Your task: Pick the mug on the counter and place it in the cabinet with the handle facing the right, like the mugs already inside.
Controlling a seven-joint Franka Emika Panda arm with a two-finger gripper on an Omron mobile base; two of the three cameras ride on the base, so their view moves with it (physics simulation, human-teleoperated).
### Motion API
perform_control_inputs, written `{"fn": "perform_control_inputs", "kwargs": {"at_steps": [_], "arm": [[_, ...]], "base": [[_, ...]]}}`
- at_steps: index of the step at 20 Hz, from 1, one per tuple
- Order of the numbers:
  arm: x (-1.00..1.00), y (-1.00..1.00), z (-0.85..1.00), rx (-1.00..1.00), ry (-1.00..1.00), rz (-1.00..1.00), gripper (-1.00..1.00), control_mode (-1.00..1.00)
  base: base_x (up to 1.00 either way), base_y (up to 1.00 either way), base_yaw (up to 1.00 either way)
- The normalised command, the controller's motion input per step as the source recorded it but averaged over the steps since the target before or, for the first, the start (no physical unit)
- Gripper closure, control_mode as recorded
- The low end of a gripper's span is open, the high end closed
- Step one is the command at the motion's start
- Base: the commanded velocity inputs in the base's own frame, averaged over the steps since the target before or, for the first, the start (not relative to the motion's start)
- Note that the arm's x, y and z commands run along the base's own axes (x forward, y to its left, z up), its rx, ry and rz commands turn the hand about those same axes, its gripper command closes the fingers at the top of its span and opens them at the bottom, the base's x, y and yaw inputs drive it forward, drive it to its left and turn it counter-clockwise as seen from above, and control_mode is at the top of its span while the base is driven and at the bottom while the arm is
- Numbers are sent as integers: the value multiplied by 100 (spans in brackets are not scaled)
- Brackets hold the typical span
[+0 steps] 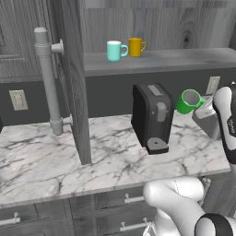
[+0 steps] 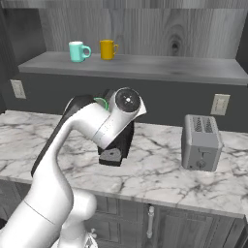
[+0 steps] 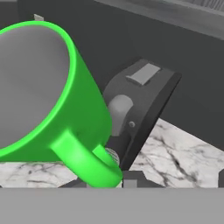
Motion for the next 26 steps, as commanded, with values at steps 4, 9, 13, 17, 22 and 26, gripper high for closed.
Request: {"fn": "perform_control_inputs", "kwargs": {"at_steps": [4,9,13,17,22,26], "arm": [[-8,5,60,0,-1,0,100,-100],[-2,1,54,0,-2,0,100,-100],[0,0,42,1,0,0,100,-100],[3,0,29,2,0,0,100,-100],[6,0,23,3,0,0,100,-100],[1,0,24,3,0,0,100,-100]], "base": [[0,0,0],[0,0,0],[0,0,0],[0,0,0],[0,0,0],[0,0,0]]}}
